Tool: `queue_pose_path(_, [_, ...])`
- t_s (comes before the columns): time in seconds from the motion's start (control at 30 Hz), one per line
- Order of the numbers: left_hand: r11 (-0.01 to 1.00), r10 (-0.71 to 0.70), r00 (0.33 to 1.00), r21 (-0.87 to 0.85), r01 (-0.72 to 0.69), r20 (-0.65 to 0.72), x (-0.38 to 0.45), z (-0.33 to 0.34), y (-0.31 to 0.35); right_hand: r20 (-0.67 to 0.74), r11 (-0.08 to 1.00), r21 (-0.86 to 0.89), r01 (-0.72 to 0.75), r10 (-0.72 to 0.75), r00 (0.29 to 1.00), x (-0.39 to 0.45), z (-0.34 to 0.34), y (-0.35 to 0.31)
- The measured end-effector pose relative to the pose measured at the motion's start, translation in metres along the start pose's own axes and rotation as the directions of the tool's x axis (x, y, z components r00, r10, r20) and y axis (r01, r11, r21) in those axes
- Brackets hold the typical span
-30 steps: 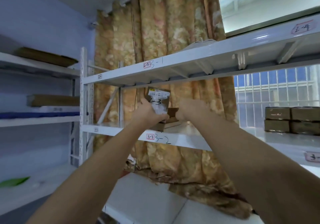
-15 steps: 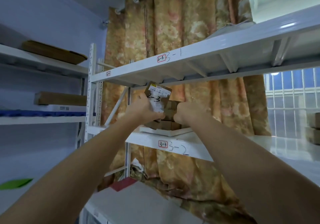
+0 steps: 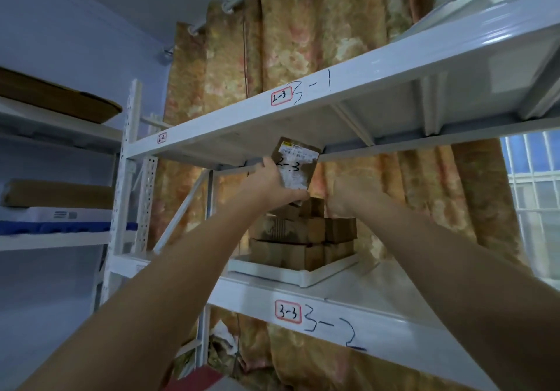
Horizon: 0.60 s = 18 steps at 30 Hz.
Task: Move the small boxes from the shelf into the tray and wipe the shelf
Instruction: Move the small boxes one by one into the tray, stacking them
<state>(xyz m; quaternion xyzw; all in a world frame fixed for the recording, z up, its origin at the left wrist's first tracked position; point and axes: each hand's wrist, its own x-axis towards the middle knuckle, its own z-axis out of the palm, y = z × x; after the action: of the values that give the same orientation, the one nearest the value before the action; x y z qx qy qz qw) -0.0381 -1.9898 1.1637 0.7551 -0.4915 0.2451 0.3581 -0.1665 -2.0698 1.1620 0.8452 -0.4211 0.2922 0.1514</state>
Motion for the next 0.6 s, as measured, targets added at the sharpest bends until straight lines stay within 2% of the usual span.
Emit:
queue_pose_path(0.2, [0.995, 0.06, 0.998, -0.083, -0.061, -0.017, 0.048, 0.025, -0.007, -0.002, 0.996, -0.021, -0.083, 0.083, 0.997, 0.036, 0.014, 0.0])
queue_pose_path(0.27, [0.985, 0.103, 0.995, -0.136, -0.104, -0.013, 0.065, 0.034, -0.007, -0.047, 0.996, 0.002, -0.084, 0.084, 0.995, 0.042, 0.013, -0.006])
queue_pose_path(0.4, [0.944, 0.162, 0.987, -0.294, -0.15, 0.018, 0.099, 0.048, -0.008, -0.152, 0.99, -0.014, -0.138, 0.134, 0.979, 0.063, 0.009, -0.014])
queue_pose_path(0.5, [0.91, 0.223, 0.971, -0.377, -0.174, 0.089, 0.128, 0.056, -0.013, -0.172, 0.976, 0.026, -0.217, 0.219, 0.961, 0.077, 0.013, -0.021])
queue_pose_path(0.6, [0.855, 0.32, 0.938, -0.468, -0.225, 0.134, 0.147, 0.064, -0.018, -0.182, 0.97, 0.092, -0.226, 0.24, 0.954, 0.085, 0.022, -0.029])
